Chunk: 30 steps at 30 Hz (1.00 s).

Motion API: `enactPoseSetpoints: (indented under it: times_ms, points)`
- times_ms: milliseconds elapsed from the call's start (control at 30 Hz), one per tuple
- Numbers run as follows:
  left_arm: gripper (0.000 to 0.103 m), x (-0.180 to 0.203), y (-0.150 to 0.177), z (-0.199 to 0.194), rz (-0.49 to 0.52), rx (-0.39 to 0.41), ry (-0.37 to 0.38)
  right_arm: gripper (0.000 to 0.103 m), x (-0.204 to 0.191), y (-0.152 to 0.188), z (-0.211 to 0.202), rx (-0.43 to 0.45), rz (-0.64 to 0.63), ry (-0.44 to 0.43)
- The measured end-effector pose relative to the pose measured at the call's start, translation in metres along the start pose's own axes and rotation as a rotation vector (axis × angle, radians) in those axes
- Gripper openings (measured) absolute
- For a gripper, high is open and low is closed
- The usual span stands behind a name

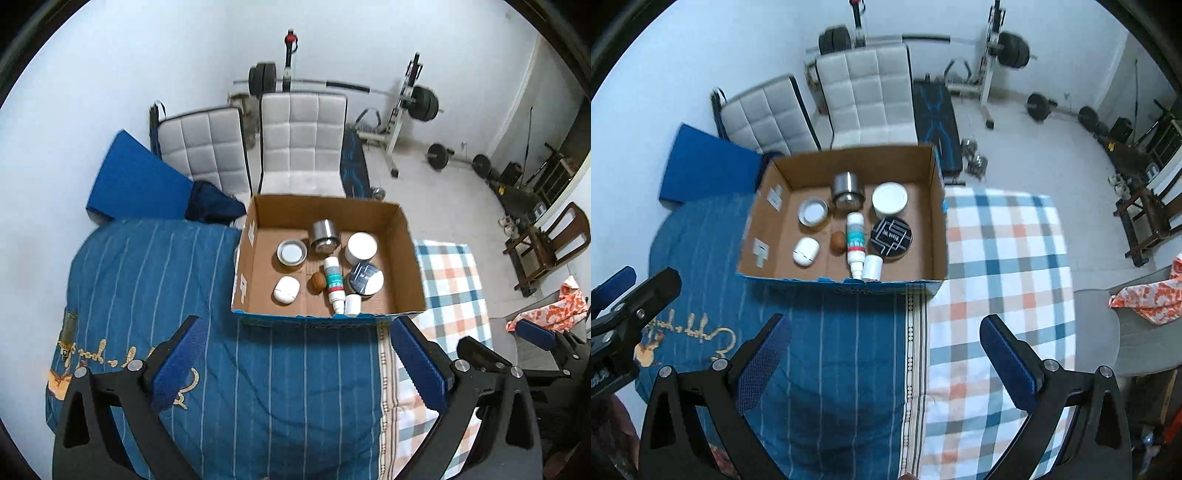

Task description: Organize rigid objects

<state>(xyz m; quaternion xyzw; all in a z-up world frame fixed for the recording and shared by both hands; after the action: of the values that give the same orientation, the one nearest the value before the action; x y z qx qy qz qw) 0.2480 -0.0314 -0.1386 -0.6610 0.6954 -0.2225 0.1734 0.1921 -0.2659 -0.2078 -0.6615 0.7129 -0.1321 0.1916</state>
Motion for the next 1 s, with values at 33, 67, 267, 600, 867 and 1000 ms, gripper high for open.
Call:
enactPoseSetpoints:
  times_ms: [33, 67, 267, 600, 867, 1000]
  points:
    - [0.102, 0.000, 0.000, -0.009, -0.002, 0.007, -0.002, 0.103, 0.000, 0.003, -0.013, 0.013, -0.001, 0.000]
    - [0.102, 0.000, 0.001, -0.019, -0.003, 0.016, 0.005, 0.103, 0.000, 0.005, -0.023, 0.021, -0.002, -0.003]
    - [0.102, 0.003, 0.009, -0.065, 0.012, 0.047, 0.009, 0.103, 0.003, 0.017, -0.084, 0.077, 0.007, -0.015]
    - [0.102, 0.010, 0.016, -0.110, 0.037, 0.096, -0.004, 0.103, 0.000, 0.024, -0.155, 0.183, -0.012, 0.000]
    - [0.102, 0.010, 0.015, -0.115, 0.032, 0.137, -0.032, 0.103, 0.006, 0.021, -0.172, 0.225, -0.010, 0.038]
    - [0.102, 0.007, 0.017, -0.110, 0.010, 0.135, -0.030, 0.103, 0.008, 0.022, -0.169, 0.212, -0.006, 0.039]
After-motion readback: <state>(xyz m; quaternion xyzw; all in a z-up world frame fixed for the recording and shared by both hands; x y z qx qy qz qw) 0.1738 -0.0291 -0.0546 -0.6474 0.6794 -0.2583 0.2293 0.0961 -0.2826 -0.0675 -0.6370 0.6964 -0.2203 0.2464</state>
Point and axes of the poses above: each gripper's, at about its wrist camera, not at the fingertips, and z roughly the way its jaws point, x to its right, y to its underside, the point moved 8 cm from there along z, roughly the way its jaws point, and after that the axes turned 2 degrees about x, right-handed, at the moved point
